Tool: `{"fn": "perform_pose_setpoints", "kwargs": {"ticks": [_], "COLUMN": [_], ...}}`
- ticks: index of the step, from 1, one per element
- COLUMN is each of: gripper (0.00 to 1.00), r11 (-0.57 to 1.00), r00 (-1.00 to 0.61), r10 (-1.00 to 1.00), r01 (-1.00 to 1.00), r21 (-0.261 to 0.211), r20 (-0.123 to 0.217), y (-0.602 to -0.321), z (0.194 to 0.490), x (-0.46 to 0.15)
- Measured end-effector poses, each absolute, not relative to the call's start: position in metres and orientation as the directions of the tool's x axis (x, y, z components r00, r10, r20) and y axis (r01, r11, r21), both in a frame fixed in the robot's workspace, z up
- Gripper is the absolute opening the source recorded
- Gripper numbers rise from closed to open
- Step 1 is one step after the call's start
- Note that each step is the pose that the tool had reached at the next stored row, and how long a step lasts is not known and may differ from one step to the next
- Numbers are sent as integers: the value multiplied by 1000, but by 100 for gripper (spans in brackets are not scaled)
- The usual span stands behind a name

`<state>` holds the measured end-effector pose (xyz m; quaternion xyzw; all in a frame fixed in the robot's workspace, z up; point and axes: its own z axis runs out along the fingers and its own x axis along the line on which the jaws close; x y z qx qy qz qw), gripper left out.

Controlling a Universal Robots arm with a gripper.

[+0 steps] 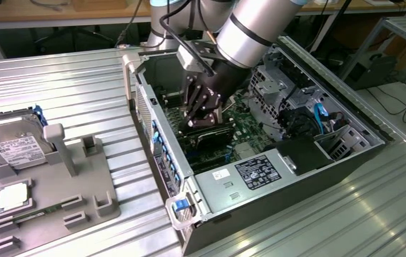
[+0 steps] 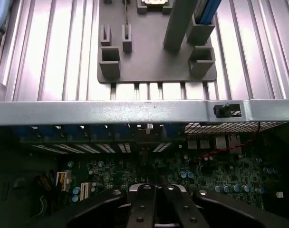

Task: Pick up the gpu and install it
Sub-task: 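Press down on the gpu until it lock into place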

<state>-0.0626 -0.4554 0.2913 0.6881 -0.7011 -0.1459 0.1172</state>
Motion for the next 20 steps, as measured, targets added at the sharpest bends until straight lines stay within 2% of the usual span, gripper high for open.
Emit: {"fn": "perform_pose_setpoints", "kwargs": {"ticks": [20], "gripper": [11], "r11": [11], "r00": [-29], "r10": [-999], "r01": [-893], "r21": [451], "r20": [-33], "y": [-455], "z": [281], "x": [-70]}}
